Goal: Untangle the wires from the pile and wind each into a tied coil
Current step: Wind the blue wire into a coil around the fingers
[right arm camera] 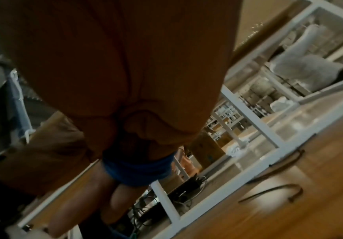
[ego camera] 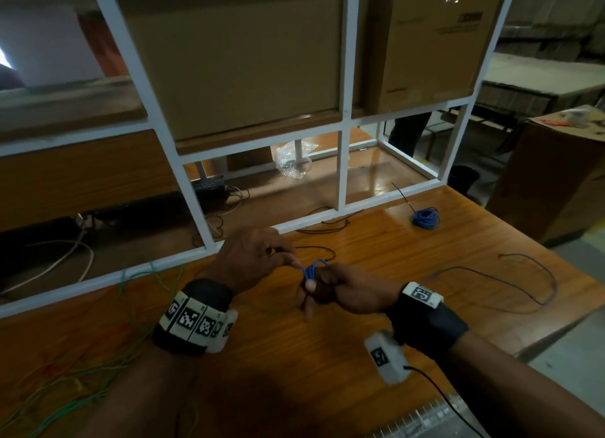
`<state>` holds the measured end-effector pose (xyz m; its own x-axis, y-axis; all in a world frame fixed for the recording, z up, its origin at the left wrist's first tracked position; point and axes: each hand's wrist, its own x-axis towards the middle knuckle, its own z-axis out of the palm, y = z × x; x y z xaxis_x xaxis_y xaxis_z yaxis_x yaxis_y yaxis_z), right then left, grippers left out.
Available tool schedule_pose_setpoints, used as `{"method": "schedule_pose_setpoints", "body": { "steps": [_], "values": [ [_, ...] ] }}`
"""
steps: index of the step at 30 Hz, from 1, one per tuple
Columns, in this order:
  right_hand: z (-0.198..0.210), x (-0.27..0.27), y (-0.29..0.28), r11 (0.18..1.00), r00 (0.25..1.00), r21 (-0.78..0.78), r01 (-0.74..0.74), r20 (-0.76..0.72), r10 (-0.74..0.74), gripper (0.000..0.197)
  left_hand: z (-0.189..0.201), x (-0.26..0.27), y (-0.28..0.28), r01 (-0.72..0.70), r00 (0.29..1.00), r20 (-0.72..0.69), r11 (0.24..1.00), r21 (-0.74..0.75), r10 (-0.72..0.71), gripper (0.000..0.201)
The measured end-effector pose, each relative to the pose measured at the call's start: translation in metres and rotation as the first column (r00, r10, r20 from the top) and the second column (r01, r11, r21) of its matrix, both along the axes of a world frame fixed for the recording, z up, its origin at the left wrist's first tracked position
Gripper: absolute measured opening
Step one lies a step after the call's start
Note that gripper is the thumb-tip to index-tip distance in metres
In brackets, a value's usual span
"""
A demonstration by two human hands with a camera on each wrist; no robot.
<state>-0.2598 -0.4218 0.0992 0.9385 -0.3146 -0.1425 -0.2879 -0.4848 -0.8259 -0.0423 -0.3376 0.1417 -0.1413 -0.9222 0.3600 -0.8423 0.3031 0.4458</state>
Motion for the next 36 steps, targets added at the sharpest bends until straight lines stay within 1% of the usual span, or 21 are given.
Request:
{"method": "schedule_pose_setpoints", "body": {
  "steps": [3,6,9,11,13,15,18,19,20,21,23,24,25,26,27,28,29,31,33,34,36],
  "values": [
    [0.008,-0.003,0.004,0.985,0.996,0.163,-0.059,0.073,0.048,0.047,0.008,-0.001,-0.004,0.037,0.99,-0.141,0.999,0.02,-0.033,0.009],
    [0.016,-0.007,0.009,0.918,0.979,0.365,-0.155,0.183,0.092,0.037,0.006,-0.001,-0.01,0.054,0.947,-0.32,0.996,0.077,-0.027,0.004],
    [0.023,-0.004,0.01,0.747,0.948,0.614,-0.254,0.31,0.068,0.027,-0.002,-0.007,-0.014,0.072,0.854,-0.517,0.997,0.02,-0.052,0.007],
    [0.024,0.001,0.008,0.613,0.926,0.726,-0.31,0.376,0.023,0.025,-0.013,-0.015,-0.017,-0.037,0.804,-0.593,0.999,0.022,0.043,0.009],
    [0.02,0.004,0.007,0.523,0.894,0.765,-0.374,0.448,-0.017,0.026,-0.024,-0.026,-0.019,-0.111,0.777,-0.617,0.992,0.058,0.123,0.014],
    [0.018,0.007,0.005,0.435,0.846,0.78,-0.449,0.528,-0.075,0.025,-0.027,-0.041,-0.016,-0.092,0.749,-0.649,0.991,0.094,0.131,0.024],
    [0.027,0.013,0.001,0.296,0.734,0.787,-0.541,0.614,-0.292,0.023,-0.042,-0.057,-0.011,-0.074,0.74,-0.646,0.978,0.194,0.185,0.043],
    [0.031,0.016,-0.002,0.276,0.706,0.8,-0.533,0.6,-0.376,0.024,-0.051,-0.062,-0.009,-0.067,0.736,-0.647,0.973,0.222,0.198,0.041],
    [0.034,0.017,-0.006,0.314,0.676,0.82,-0.479,0.573,-0.463,0.025,-0.059,-0.065,-0.007,-0.056,0.725,-0.657,0.969,0.242,0.206,0.033],
    [0.035,0.017,-0.011,0.417,0.635,0.837,-0.355,0.543,-0.549,0.027,-0.064,-0.067,-0.005,-0.032,0.718,-0.665,0.965,0.261,0.204,0.027],
    [0.027,0.016,-0.026,0.646,0.531,0.762,0.04,0.531,-0.66,0.029,-0.073,-0.067,0.002,-0.011,0.734,-0.647,0.956,0.293,0.207,0.033],
    [0.021,0.014,-0.033,0.706,0.507,0.659,0.26,0.529,-0.681,0.03,-0.077,-0.063,0.006,-0.019,0.766,-0.61,0.956,0.293,0.202,0.036],
    [0.016,0.011,-0.037,0.736,0.515,0.484,0.473,0.526,-0.677,0.031,-0.082,-0.058,0.01,-0.034,0.799,-0.566,0.956,0.29,0.2,0.037],
    [0.009,0.007,-0.041,0.727,0.549,0.243,0.642,0.516,-0.657,0.029,-0.089,-0.049,0.013,-0.077,0.828,-0.515,0.954,0.289,0.223,0.035],
    [0.004,0.002,-0.042,0.691,0.61,-0.012,0.723,0.48,-0.63,0.027,-0.096,-0.037,0.015,-0.125,0.855,-0.457,0.953,0.277,0.245,0.033],
    [-0.003,-0.003,-0.042,0.663,0.675,-0.203,0.72,0.427,-0.602,0.027,-0.1,-0.026,0.016,-0.171,0.871,-0.41,0.949,0.266,0.272,0.033],
    [-0.008,-0.007,-0.04,0.669,0.726,-0.293,0.683,0.377,-0.575,0.027,-0.103,-0.015,0.016,-0.208,0.867,-0.394,0.94,0.269,0.305,0.032],
    [-0.018,-0.011,-0.033,0.725,0.807,-0.355,0.59,0.274,-0.523,0.022,-0.1,-0.006,0.015,-0.255,0.826,-0.428,0.92,0.299,0.368,0.027],
    [-0.025,-0.009,-0.025,0.768,0.87,-0.417,0.486,0.149,-0.47,0.017,-0.091,-0.006,0.013,-0.289,0.807,-0.453,0.922,0.257,0.379,0.021],
    [-0.028,-0.007,-0.023,0.803,0.897,-0.414,0.429,0.089,-0.434,0.017,-0.086,-0.007,0.012,-0.305,0.813,-0.449,0.928,0.214,0.371,0.021],
    [-0.034,-0.004,-0.017,0.908,0.945,-0.269,0.321,0.027,-0.326,0.027,-0.073,-0.009,0.005,-0.335,0.853,-0.396,0.939,0.081,0.339,0.021]
  ]
}}
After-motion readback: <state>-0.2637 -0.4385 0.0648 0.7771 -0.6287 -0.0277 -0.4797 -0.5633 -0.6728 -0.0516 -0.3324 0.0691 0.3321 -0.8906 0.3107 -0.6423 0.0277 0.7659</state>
